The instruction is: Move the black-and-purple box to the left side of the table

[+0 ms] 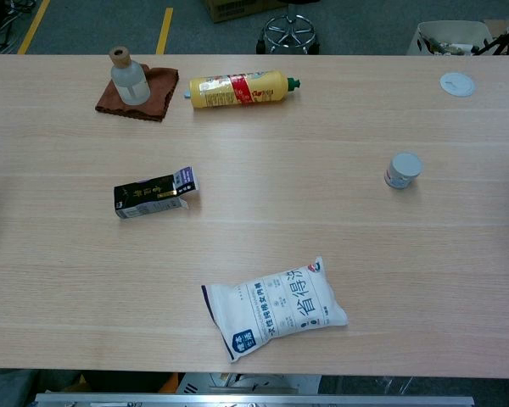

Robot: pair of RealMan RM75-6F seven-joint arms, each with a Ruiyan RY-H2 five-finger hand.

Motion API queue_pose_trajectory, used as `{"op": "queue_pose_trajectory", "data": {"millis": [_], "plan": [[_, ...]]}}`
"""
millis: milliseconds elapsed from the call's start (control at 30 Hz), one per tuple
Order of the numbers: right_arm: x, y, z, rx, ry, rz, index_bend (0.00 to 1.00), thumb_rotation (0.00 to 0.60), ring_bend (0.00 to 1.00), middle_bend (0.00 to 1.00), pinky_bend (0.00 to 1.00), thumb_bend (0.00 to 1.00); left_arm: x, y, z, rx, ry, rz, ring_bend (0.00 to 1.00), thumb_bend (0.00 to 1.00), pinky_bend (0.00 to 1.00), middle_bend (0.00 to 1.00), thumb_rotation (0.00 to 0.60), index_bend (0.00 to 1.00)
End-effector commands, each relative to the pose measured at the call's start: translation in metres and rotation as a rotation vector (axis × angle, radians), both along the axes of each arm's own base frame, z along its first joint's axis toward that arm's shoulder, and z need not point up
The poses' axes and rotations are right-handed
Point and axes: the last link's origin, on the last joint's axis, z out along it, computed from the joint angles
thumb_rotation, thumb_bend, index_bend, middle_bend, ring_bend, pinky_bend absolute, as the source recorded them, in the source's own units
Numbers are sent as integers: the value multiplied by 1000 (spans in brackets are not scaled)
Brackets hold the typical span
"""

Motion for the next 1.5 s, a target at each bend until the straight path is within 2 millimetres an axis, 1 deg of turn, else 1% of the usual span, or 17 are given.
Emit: {"op": "queue_pose_trajectory", "data": {"millis": [33, 200, 467, 633, 800, 933, 1133, 1267, 1333, 1500], "plan": [[-1, -2, -4, 16, -10, 3, 311, 600, 150, 221, 222, 228, -1, -2, 1, 1, 6, 13, 221, 0, 423, 212, 600, 188], [-3, -3, -5, 21, -19, 5, 311, 600, 150, 221, 222, 229, 1, -4, 3, 10, 5, 13, 222, 0, 424, 214, 600, 194], [-1, -7, 0, 15, -23, 20, 311, 600, 150, 221, 222, 228, 5, -1, 0, -5, 16, 6, 222, 0, 424, 216, 600, 194], [1, -3, 2, 7, -11, 36, 311, 600, 150, 221, 222, 228, 7, -2, -5, -25, 20, -7, 222, 0, 424, 218, 600, 194], [3, 2, 9, -25, -11, 49, 311, 600, 150, 221, 222, 228, 11, -2, -7, -37, 27, -30, 222, 0, 424, 215, 600, 194], [5, 2, 17, -50, -11, 56, 311, 600, 150, 221, 222, 228, 16, -1, -9, -50, 6, -43, 221, 0, 419, 203, 600, 217], [12, 1, 31, -97, -9, 69, 311, 600, 150, 221, 222, 228, 21, 5, -14, -91, -8, -50, 195, 0, 334, 188, 600, 240], [15, 1, 39, -121, -5, 76, 311, 600, 149, 221, 222, 228, 24, 6, -17, -129, -16, -37, 170, 0, 255, 166, 600, 257], [15, 1, 42, -130, -6, 77, 311, 600, 149, 221, 222, 228, 24, 5, -18, -158, -15, -19, 143, 0, 196, 140, 600, 263], [16, -1, 45, -136, -9, 76, 311, 600, 150, 221, 222, 228, 28, 7, -22, -215, -24, 11, 81, 0, 109, 90, 600, 264]]}}
